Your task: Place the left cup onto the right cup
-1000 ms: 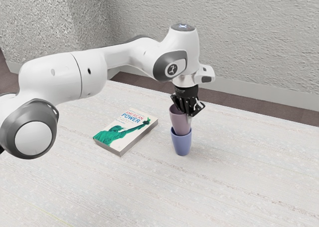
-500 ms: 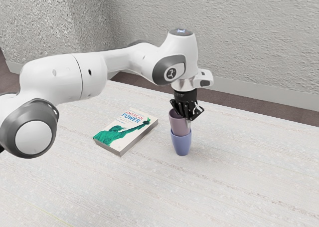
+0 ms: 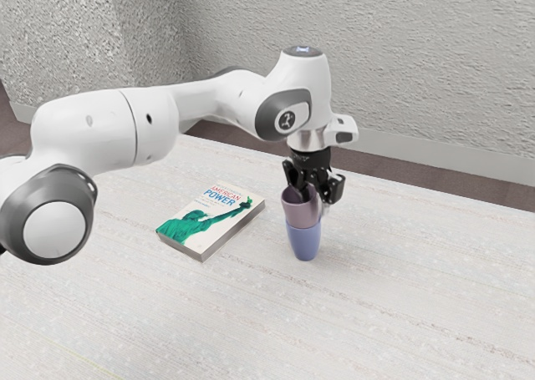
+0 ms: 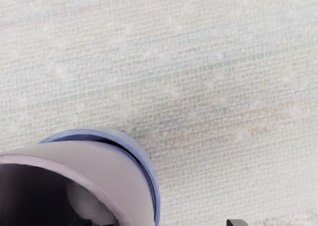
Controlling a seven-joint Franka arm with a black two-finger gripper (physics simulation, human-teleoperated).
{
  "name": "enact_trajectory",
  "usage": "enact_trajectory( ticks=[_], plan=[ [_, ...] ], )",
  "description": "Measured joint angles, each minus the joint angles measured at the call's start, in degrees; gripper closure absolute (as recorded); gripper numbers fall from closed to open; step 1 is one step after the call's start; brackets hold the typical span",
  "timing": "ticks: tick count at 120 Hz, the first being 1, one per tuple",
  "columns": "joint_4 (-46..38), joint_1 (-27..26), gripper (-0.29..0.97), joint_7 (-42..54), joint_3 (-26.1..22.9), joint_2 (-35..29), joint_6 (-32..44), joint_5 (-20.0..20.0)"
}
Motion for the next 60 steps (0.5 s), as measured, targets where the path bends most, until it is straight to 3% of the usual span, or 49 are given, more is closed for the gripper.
enact_trajectory(
  ticks=[60],
  plan=[
    [-9.5, -1.73, 0.06, -0.09, 0.05, -12.88, -1.65, -0.45]
  ],
)
